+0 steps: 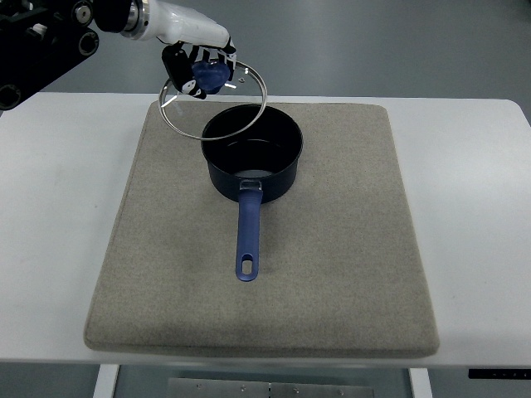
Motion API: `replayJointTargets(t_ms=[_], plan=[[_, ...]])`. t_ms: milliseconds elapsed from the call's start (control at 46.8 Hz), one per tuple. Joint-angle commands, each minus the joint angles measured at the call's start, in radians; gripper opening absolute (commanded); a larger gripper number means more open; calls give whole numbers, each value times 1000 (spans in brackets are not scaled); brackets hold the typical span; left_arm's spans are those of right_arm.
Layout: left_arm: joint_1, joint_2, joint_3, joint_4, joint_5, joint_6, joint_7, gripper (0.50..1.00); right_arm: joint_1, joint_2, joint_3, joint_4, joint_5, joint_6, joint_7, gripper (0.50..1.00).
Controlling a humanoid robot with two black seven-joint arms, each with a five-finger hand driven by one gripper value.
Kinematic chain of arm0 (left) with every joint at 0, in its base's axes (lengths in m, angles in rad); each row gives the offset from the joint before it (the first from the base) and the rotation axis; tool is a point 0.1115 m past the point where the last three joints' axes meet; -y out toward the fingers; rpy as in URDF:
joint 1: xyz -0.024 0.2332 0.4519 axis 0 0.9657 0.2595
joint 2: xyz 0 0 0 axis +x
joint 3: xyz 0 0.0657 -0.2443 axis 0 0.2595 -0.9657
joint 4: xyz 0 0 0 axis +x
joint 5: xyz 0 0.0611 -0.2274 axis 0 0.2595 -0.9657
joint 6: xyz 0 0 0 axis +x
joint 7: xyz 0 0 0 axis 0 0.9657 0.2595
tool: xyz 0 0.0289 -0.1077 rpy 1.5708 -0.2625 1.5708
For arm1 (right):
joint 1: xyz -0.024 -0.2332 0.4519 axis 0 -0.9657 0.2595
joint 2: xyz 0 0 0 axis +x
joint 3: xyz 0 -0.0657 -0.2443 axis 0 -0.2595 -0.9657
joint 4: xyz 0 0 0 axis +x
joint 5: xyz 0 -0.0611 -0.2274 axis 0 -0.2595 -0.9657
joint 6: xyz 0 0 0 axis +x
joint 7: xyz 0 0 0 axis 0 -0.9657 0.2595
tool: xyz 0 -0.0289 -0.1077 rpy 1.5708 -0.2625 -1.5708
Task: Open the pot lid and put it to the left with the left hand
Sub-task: 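Carry the lid beside the saucepan and lower it onto the pad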
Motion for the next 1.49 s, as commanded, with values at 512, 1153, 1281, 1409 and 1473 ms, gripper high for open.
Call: replayJointTargets(t_ms=[512,1153,1281,1409,1473], plan=[[138,172,0,6,5,11,-1,500,0,0,0,1,0,0,2,917],[262,17,0,176,20,112,0,500,0,0,0,-1,0,0,0,917],[270,3,0,191,18,149,0,500,0,0,0,1,0,0,0,917],[275,2,0,193,15,181,0,500,0,0,1,1,0,0,0,917],[281,-5,0,194,14,198,0,500,0,0,0,1,0,0,2,917]])
